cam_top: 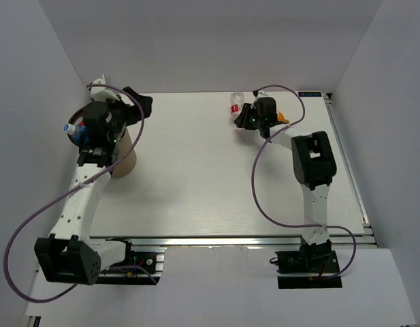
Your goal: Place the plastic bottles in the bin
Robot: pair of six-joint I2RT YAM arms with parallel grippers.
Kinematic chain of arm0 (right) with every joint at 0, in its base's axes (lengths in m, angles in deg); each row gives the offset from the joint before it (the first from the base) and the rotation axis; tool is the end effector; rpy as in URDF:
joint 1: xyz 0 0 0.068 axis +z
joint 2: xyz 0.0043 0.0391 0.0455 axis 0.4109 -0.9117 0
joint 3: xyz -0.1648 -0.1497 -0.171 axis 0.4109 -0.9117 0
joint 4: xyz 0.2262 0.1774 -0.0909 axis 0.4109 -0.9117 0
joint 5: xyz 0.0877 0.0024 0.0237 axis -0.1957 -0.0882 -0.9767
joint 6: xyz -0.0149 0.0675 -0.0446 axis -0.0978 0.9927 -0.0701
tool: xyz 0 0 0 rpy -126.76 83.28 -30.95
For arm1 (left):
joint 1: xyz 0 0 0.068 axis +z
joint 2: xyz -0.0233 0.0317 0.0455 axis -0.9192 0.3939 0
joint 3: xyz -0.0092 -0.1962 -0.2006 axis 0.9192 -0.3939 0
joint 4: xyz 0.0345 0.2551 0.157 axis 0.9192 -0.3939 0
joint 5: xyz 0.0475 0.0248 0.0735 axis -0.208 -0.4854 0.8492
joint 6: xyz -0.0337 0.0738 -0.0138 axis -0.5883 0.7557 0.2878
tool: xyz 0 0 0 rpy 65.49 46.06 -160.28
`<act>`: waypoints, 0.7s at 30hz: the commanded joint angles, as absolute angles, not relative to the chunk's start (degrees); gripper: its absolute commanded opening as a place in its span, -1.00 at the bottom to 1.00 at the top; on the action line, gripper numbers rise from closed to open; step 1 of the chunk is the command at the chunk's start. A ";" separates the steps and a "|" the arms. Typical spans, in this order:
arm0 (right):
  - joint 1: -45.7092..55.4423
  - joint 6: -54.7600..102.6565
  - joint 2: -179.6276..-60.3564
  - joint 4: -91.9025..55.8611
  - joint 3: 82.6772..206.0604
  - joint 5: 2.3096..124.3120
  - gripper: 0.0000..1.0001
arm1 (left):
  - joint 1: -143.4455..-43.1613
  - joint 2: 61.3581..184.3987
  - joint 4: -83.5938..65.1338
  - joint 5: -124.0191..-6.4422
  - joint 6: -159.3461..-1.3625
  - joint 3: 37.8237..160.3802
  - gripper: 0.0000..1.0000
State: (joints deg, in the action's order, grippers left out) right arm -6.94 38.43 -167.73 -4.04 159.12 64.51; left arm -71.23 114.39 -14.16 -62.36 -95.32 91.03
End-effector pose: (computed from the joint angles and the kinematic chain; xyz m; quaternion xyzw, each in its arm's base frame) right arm 0.5555 0.1817 0.1325 -0.0009 0.8428 0.2220 0.4903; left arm 0.3463 -0.0336 0.3953 -0.1110 0.7325 -0.2126 0.6371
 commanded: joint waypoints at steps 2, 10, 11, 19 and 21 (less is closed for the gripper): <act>-6.59 32.86 -151.37 17.09 142.33 40.32 -1.00 | -74.79 118.83 -11.77 -71.30 -98.74 91.70 0.96; -5.54 39.37 -137.98 25.03 127.54 24.37 -1.00 | -87.98 129.20 -9.50 -68.65 -99.52 96.01 0.96; -5.37 39.11 -137.36 24.59 126.75 23.15 -1.00 | -88.59 129.73 -8.53 -69.35 -100.23 95.93 0.96; -1.68 32.97 -131.55 15.02 127.27 22.34 -1.00 | -90.36 134.56 -3.25 -70.86 -104.45 96.19 0.96; -1.15 32.25 -131.20 13.07 127.45 22.61 -1.00 | -90.53 135.01 -2.29 -70.77 -105.24 96.10 0.96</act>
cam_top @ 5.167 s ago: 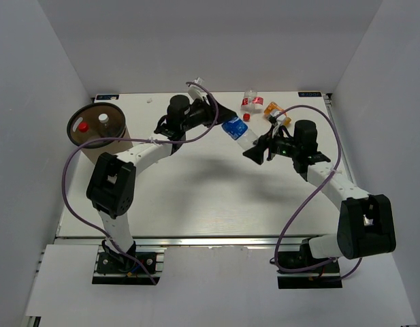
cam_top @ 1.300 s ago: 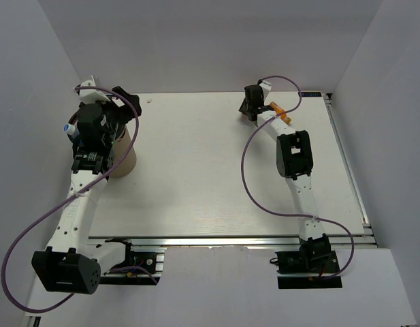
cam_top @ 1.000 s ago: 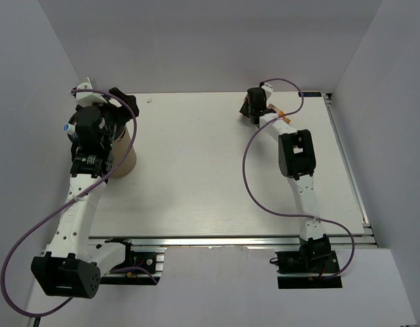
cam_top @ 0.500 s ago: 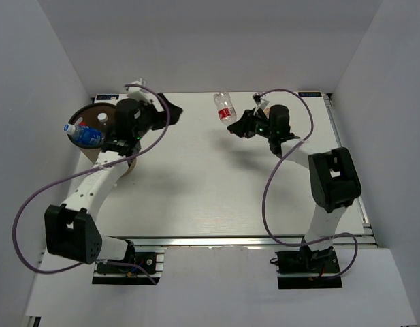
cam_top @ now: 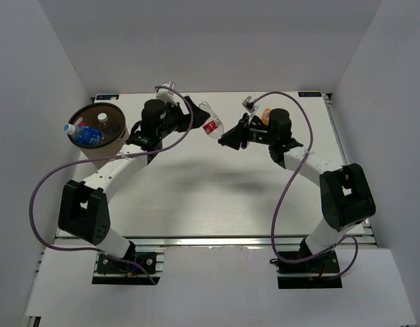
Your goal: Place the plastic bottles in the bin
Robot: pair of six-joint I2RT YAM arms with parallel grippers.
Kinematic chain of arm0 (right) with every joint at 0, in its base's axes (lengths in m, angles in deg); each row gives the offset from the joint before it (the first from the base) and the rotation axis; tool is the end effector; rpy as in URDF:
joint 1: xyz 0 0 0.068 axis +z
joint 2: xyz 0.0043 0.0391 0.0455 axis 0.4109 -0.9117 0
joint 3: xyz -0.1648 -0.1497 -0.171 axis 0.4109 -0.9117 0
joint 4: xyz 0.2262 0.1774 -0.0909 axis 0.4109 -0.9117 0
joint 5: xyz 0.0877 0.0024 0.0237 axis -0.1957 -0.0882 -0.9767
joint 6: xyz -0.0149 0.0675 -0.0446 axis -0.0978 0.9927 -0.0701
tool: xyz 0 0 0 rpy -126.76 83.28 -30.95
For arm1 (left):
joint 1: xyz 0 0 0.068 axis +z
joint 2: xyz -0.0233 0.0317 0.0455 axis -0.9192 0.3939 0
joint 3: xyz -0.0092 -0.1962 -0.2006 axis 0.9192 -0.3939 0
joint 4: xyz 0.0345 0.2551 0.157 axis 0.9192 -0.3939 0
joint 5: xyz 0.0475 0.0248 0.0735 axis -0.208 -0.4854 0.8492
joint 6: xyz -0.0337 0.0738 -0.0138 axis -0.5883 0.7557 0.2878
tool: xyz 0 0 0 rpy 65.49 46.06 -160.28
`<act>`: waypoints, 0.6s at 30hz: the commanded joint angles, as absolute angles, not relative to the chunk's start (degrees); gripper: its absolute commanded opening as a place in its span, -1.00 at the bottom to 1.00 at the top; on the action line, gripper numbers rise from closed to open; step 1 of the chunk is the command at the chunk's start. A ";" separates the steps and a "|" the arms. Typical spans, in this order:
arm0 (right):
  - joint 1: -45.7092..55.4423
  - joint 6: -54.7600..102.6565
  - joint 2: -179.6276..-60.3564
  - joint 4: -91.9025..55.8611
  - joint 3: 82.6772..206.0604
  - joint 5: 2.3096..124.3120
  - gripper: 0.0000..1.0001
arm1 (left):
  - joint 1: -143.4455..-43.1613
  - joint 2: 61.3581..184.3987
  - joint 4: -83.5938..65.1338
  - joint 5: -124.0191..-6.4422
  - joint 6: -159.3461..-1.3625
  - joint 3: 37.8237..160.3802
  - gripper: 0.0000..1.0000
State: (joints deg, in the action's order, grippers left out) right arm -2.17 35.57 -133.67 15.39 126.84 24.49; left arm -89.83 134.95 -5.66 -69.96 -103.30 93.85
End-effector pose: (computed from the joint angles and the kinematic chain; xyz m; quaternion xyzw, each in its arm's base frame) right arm 0.3806 0.2105 0.2530 -0.2906 0.6623 0.4876 0.4890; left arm 0.3960 -0.1858 0.3037 -0.0103 0.7906 -0.3701 0.4877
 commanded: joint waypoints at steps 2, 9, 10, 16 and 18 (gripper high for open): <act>-0.71 32.34 -130.67 13.33 127.10 22.26 -1.00 | -90.53 135.54 -1.58 -70.42 -106.13 95.75 0.96; 0.26 31.37 -129.97 13.25 126.48 20.85 -1.00 | -90.53 136.68 0.70 -70.85 -107.27 95.66 0.96; 0.26 31.37 -129.88 13.25 126.48 21.12 -1.00 | -90.53 136.86 0.97 -71.29 -107.27 95.66 0.96; 0.35 31.63 -129.88 13.16 126.65 22.96 0.04 | -90.53 136.16 2.64 -71.92 -107.89 94.70 -0.42; 0.26 32.16 -129.96 12.20 127.27 22.44 0.72 | -90.53 134.58 2.12 -68.50 -106.93 94.52 -0.53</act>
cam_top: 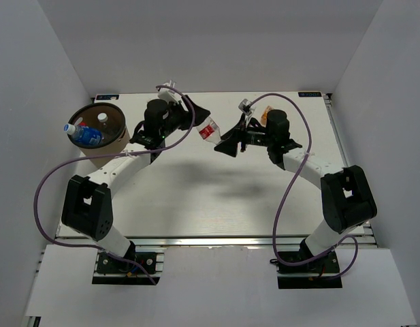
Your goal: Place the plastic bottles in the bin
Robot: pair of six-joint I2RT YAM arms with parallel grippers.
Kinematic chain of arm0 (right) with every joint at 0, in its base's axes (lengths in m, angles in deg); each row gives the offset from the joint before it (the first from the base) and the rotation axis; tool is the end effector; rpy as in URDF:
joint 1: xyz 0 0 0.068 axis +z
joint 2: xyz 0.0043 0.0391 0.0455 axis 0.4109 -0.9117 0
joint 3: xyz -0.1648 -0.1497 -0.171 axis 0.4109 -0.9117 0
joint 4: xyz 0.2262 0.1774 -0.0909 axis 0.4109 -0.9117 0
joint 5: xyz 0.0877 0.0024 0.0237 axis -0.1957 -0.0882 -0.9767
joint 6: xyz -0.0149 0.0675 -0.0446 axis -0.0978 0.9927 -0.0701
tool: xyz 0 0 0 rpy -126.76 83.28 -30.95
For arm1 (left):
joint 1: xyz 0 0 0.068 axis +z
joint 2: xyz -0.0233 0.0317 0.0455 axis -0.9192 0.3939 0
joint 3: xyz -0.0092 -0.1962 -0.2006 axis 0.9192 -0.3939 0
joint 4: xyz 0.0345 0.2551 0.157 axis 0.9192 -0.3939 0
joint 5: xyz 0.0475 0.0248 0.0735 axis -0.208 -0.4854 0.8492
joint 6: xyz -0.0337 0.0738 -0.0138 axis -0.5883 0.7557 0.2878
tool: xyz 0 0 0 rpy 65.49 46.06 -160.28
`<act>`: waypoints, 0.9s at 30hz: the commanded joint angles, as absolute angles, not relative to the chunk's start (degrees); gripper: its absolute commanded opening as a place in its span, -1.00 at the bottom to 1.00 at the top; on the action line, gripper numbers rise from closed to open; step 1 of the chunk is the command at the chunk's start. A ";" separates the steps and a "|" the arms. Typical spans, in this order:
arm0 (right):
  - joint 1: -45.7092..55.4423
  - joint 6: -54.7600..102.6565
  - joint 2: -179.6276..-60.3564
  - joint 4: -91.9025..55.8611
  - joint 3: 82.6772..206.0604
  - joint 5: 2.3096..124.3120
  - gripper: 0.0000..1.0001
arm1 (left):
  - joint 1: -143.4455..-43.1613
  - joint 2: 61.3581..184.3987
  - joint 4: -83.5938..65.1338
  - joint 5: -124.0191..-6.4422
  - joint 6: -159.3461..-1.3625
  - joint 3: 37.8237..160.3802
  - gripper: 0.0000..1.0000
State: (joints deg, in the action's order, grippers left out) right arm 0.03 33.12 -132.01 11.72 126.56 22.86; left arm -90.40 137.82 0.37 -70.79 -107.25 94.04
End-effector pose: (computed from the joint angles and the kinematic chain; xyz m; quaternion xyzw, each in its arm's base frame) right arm 0.3654 0.2234 0.2553 -0.3207 0.6579 0.4947 0.4686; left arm 0.4055 -0.1959 0.2986 -0.0241 0.7723 -0.4035 0.4900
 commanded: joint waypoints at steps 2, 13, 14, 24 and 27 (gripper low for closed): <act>0.35 32.69 -129.88 11.58 127.97 20.25 0.79 | -90.53 133.70 0.81 -64.47 -105.43 95.04 -0.57; 0.26 30.33 -123.91 7.02 122.70 23.21 0.79 | -81.07 125.53 -10.18 -46.52 -101.47 100.50 -0.84; 0.17 28.32 -122.34 4.92 122.44 24.45 0.79 | -79.48 123.00 -10.80 -45.47 -100.77 100.67 -0.84; -0.27 25.66 -117.31 1.56 118.66 37.54 0.79 | -74.10 116.47 -23.36 -19.98 -80.74 109.89 -0.71; -0.44 25.31 -116.96 1.04 118.22 38.86 0.79 | -73.75 116.64 -26.18 -14.28 -78.10 110.26 -0.71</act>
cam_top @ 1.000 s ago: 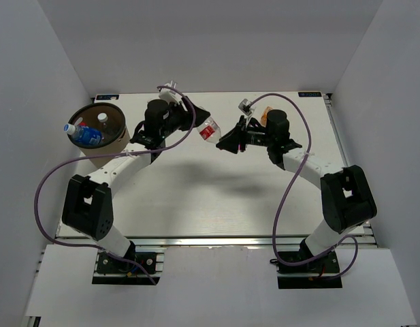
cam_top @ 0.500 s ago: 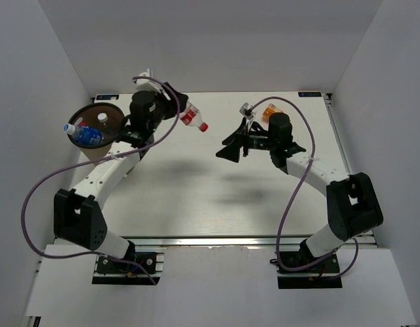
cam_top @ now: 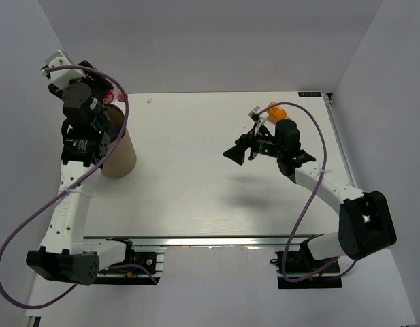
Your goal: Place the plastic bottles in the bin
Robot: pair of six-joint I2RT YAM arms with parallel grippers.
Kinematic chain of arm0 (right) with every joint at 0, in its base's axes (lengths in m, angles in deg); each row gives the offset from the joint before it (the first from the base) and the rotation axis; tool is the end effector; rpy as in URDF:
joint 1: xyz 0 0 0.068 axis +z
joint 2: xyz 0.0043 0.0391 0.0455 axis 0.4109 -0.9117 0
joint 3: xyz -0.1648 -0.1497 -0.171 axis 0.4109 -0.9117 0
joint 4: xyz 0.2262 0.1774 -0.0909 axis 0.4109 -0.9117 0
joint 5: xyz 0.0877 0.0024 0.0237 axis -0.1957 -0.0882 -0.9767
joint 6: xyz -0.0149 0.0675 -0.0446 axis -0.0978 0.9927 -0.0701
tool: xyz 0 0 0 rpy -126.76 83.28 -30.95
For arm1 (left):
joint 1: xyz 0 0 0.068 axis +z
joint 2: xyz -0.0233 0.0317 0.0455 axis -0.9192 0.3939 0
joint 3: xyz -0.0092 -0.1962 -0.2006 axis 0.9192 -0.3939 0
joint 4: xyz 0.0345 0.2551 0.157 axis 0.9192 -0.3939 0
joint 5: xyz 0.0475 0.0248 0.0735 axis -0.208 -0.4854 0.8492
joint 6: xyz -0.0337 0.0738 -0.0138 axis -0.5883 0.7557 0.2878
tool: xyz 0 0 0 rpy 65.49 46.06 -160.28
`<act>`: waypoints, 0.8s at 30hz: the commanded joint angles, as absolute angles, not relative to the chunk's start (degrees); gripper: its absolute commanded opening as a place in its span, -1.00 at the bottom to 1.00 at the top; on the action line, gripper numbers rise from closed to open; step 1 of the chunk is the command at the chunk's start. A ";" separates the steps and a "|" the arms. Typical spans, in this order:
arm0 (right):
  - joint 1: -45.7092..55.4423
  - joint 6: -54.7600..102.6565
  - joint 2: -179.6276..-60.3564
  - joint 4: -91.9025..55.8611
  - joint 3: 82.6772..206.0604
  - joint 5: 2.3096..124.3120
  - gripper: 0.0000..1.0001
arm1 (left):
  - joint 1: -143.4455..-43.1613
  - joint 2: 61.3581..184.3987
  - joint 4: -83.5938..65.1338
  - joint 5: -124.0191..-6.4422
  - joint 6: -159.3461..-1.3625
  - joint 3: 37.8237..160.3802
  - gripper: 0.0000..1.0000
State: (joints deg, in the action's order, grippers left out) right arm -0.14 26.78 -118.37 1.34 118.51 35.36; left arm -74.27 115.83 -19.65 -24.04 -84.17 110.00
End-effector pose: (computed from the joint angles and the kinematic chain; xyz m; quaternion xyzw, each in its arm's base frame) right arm 0.3291 0.1931 0.2658 -0.2855 0.7039 0.4016 0.5116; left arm 0.3180 -0.0025 0.5124 -0.2550 0.6231 0.0435 0.7382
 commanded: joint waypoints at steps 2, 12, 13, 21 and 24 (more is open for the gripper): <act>-0.53 24.78 -116.87 0.77 118.22 39.14 0.79 | -73.75 116.47 -24.44 -3.95 -77.57 107.90 -0.71; -0.88 24.43 -117.22 0.16 117.60 41.16 0.79 | -73.48 122.88 -27.50 -3.96 -81.25 105.87 -0.66; -0.97 24.17 -117.40 0.07 117.69 41.50 0.79 | -73.48 122.80 -27.77 -4.06 -82.65 105.34 -0.62; -5.97 27.32 -121.70 2.35 119.53 38.61 0.79 | -73.48 122.36 -32.87 -8.53 -88.99 100.68 0.27; -11.58 26.10 -125.12 1.56 122.51 36.76 0.79 | -73.48 121.92 -32.43 -13.72 -89.25 98.74 0.96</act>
